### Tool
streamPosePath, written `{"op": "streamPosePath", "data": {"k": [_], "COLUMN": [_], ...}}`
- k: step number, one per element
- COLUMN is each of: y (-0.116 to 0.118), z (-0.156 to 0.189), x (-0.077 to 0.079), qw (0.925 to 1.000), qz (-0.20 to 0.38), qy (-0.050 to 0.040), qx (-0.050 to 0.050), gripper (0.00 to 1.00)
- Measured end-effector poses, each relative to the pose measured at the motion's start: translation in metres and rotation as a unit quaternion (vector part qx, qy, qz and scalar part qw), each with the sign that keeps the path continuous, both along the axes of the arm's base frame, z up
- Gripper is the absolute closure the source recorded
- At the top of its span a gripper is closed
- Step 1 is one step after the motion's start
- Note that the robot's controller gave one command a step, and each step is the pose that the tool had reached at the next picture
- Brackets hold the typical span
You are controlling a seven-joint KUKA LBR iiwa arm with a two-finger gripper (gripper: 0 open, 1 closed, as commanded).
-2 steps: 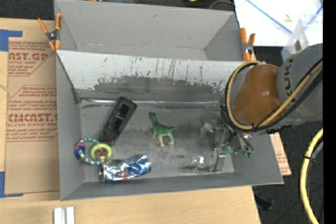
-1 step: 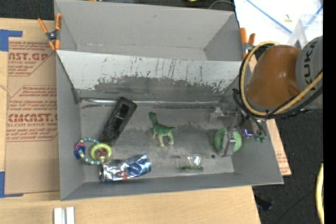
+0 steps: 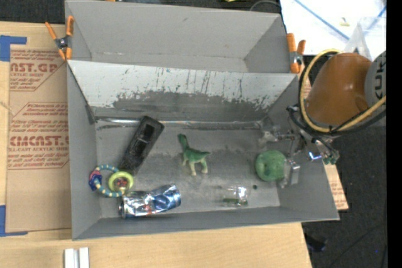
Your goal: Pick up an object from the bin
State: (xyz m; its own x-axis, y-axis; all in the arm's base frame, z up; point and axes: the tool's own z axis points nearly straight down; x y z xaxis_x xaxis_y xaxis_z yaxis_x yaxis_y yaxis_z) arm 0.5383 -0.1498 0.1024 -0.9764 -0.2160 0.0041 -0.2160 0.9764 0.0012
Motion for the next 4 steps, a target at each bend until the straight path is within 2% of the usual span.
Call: {"op": "streamPosePath", "data": {"k": [1, 2, 4], "y": [-0.0046, -0.0028, -0.0023], "z": [-0.0342, -0.0326, -0.0317], "x": [-0.0035, 0.0009, 0.001], "qw": [0.9923, 1.0, 1.0], "qz": [-0.123, 0.009, 0.009], "qy": [-0.0096, -0.0036, -0.0039], "qx": [0.001, -0.001, -0.001], "gripper": [0.0, 1.0, 1.0]}}
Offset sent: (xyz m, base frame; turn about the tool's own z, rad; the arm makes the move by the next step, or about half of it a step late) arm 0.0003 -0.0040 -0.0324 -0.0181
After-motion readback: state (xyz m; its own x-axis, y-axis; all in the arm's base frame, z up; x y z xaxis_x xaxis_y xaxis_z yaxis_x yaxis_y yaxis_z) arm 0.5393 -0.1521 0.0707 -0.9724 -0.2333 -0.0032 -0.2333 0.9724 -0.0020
